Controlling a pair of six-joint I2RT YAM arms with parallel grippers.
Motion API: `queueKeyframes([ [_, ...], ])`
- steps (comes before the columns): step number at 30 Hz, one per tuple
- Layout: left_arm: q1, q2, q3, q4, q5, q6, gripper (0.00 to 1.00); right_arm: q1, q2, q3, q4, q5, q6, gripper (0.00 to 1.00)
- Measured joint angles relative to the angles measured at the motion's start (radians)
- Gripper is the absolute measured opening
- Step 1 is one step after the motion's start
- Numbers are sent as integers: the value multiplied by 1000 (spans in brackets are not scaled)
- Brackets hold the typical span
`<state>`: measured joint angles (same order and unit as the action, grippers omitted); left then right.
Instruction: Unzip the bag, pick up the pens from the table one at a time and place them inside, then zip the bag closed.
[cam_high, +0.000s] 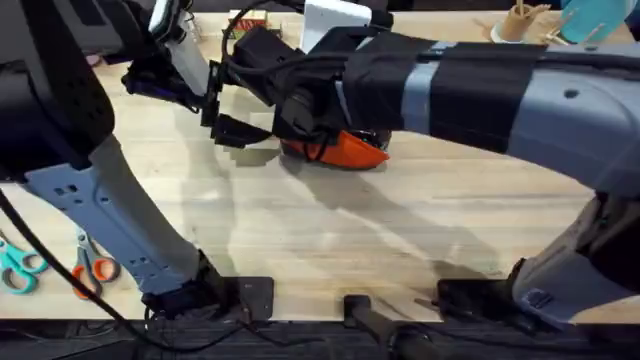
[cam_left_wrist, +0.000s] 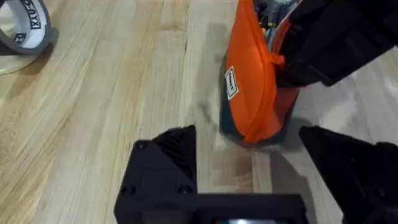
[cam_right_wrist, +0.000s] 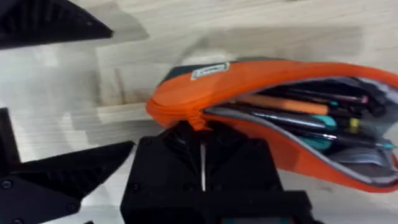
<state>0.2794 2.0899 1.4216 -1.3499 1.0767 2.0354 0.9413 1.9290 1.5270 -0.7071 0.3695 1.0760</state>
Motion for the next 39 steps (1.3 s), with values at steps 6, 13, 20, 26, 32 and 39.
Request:
queueKeyframes([
  [6, 0, 0, 0, 0, 0, 0, 993, 0, 0, 48, -77, 0, -7, 35],
  [13, 0, 0, 0, -8, 0, 0, 993, 0, 0, 61, -83, 0, -7, 35],
  [20, -10, 0, 0, -13, 0, 0, 993, 0, 0, 61, -83, 0, -7, 35],
  [26, -37, 0, 0, -43, 3, 0, 993, 0, 0, 61, -83, 0, -7, 35],
  [32, -74, 0, 0, -56, 3, 0, 993, 0, 0, 61, -84, 0, -7, 35],
  [39, -116, 0, 0, -56, 3, 0, 909, 0, 0, 61, -83, 0, -7, 35],
])
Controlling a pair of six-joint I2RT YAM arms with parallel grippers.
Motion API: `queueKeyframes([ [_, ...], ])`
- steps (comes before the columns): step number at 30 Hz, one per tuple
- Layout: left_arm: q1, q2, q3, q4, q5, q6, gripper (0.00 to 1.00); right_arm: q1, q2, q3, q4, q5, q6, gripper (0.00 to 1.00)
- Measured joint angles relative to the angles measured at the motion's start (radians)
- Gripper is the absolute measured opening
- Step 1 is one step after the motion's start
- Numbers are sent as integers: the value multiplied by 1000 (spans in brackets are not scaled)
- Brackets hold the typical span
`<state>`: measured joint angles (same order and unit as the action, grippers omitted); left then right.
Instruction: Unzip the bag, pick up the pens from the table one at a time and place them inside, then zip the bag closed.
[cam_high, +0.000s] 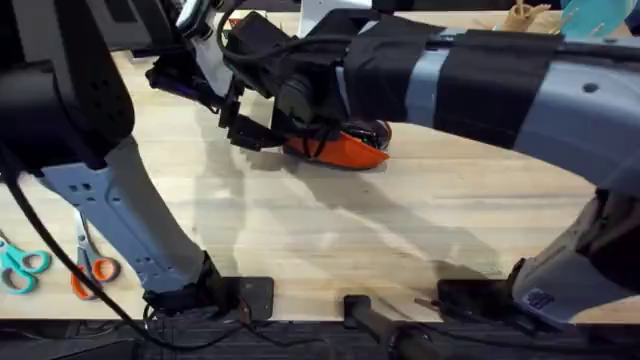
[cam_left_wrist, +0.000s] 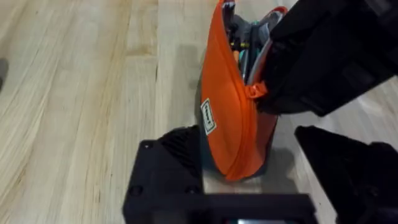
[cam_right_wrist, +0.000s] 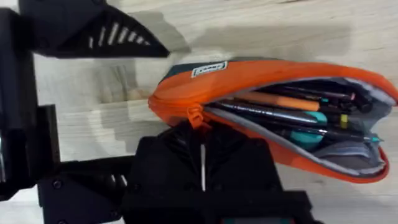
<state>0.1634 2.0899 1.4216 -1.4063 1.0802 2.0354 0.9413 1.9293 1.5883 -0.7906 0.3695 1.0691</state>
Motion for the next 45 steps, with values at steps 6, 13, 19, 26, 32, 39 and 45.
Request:
queueKeyframes([
  [6, -10, 0, 0, 0, 0, 0, 788, 0, 0, 0, 0, 0, 0, 35],
  [13, -10, 0, 0, 0, 0, 0, 540, 0, 0, 0, 0, 0, 0, 35],
  [19, -10, 0, 0, 0, 1, 1, 143, 0, 0, 0, 0, 0, 0, 35],
  [26, -10, 0, 0, 1, 0, 3, 45, 0, 0, 0, 0, 0, 0, 35],
  [32, -10, 0, 0, 1, 0, 3, 43, 0, 0, 0, 0, 0, 0, 35],
  [39, -10, 0, 0, 1, 0, 3, 43, -2, 0, 0, -9, 0, 0, 35],
  [45, -10, 0, 0, 0, 0, 3, 43, -17, 0, 2, -62, -3, 0, 34],
])
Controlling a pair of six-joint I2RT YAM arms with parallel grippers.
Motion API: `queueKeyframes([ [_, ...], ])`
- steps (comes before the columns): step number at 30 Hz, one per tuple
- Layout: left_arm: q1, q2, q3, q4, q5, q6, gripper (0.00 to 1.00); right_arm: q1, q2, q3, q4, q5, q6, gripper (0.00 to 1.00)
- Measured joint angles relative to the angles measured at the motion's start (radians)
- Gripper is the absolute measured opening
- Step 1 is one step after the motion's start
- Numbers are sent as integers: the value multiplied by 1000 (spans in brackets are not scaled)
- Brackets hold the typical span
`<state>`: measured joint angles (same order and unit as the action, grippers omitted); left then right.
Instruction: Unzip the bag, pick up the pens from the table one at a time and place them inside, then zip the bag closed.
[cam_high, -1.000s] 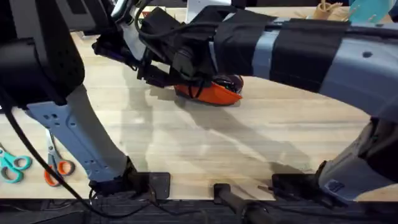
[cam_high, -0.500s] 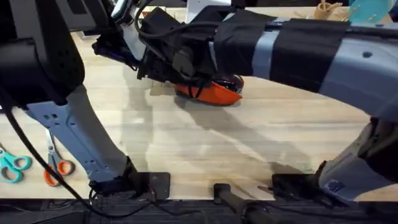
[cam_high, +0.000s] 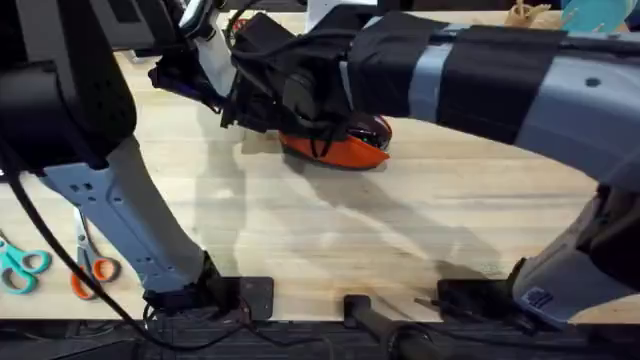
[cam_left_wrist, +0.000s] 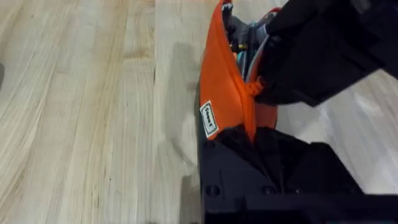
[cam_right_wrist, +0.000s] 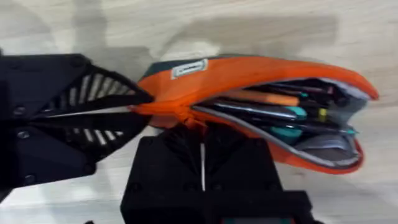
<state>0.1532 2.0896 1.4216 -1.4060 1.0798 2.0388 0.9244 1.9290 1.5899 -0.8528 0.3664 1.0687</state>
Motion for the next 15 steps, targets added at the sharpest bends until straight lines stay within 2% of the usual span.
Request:
queueKeyframes([
  [15, -2, 0, 0, -1, -3, 0, 43, -19, 0, 12, -113, 0, 0, 32],
])
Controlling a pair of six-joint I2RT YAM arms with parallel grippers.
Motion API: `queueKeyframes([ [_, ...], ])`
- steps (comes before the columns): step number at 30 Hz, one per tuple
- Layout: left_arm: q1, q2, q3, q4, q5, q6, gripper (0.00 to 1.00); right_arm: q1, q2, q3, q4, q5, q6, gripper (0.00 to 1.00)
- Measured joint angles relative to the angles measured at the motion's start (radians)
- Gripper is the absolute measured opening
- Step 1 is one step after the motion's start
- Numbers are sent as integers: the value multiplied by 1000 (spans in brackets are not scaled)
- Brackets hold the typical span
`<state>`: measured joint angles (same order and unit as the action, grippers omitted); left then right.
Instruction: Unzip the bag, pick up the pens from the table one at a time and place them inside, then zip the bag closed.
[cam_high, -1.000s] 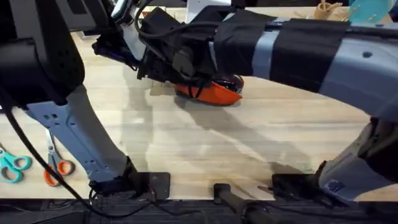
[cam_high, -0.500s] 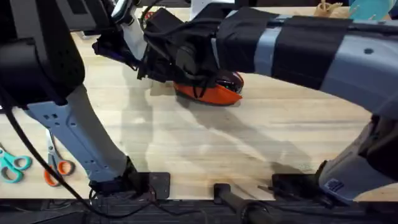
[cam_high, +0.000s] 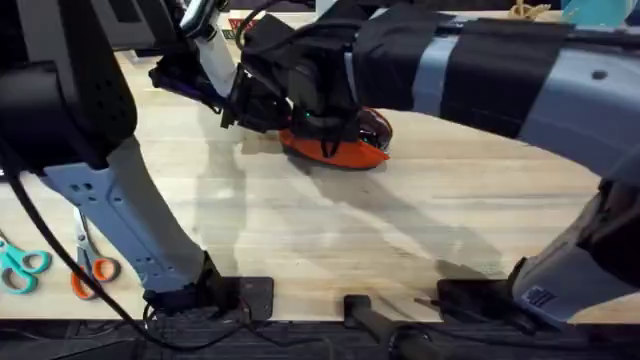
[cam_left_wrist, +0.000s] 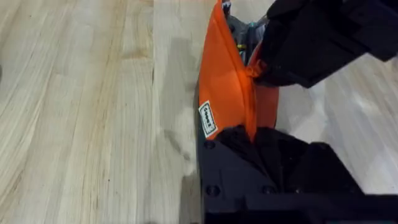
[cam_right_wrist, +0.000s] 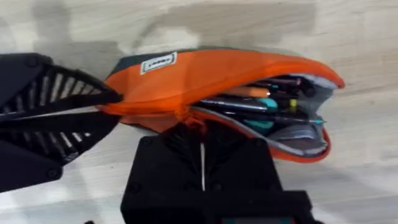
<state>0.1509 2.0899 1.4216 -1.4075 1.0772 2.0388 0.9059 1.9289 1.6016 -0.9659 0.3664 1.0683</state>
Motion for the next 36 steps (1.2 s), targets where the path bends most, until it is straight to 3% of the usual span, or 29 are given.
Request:
queueKeyframes([
  [28, -19, 0, -2, 2, 18, 0, 43, -176, -3, 20, -178, -77, -7, 32],
  [36, -19, 0, -2, 2, 18, 0, 43, -191, -3, 20, -218, -74, -7, 32],
])
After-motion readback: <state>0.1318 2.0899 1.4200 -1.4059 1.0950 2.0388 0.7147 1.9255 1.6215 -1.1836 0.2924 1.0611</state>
